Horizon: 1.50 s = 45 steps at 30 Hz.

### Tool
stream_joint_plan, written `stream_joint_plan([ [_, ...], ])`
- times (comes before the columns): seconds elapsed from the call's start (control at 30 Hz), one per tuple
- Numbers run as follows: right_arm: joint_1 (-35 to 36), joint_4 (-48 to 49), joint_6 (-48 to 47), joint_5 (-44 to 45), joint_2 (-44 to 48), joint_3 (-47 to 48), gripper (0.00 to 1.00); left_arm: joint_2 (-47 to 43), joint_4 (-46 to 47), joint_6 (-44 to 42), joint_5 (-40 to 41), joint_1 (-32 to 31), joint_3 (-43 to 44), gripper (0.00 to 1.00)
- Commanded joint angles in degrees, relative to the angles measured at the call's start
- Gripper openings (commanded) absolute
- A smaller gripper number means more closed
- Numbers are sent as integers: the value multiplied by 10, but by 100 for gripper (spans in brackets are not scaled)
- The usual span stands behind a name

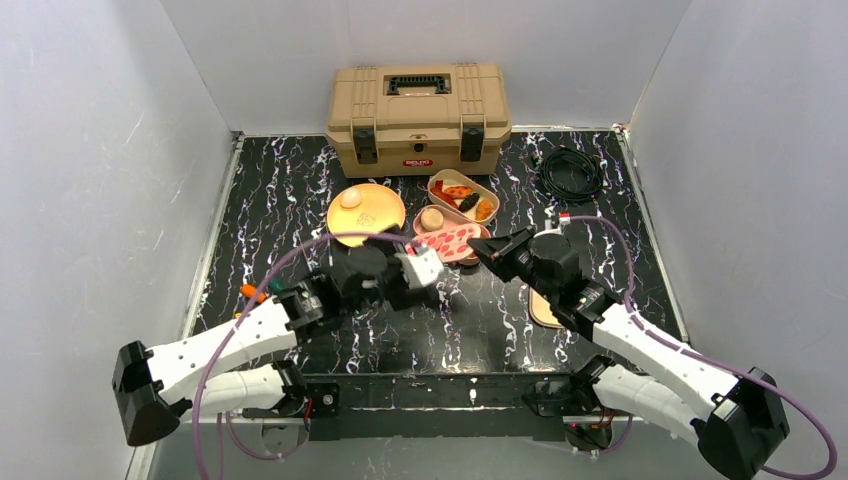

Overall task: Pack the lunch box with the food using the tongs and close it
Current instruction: Pick up the box lid from the center of the board, then close the box lid on the packing box.

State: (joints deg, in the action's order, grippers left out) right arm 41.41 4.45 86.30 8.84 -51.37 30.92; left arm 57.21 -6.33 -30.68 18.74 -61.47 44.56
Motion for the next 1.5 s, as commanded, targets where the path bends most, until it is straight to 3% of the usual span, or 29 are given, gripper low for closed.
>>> stream_joint_plan([
  [0.0, -17, 68, -113, 53, 7, 59, 1, -8, -33, 169, -218, 122, 77, 98],
  [0.1, -24, 113, -179, 83, -1, 66, 1, 64, -62, 275, -313, 220, 140, 98],
  [0.27, -27, 199, -286, 96, -47, 84, 1, 191, -77, 460, -398, 335, 226, 98],
  [0.43, -27, 285, -326, 116, -92, 71, 1, 256, 19, 623, -480, 423, 238, 97],
  [0.77, -27, 403, -293, 149, -183, 33, 1, 426, -10, 626, -524, 427, 338, 92],
  [1.07, -26, 435, -224, 161, -242, 5, 1, 487, -35, 596, -510, 427, 372, 88],
  [1.33, -23, 485, -193, 171, -291, -17, 1, 546, -35, 587, -544, 420, 397, 75],
  [1.47, -22, 499, -185, 184, -307, -26, 1, 564, -32, 578, -552, 411, 407, 73],
])
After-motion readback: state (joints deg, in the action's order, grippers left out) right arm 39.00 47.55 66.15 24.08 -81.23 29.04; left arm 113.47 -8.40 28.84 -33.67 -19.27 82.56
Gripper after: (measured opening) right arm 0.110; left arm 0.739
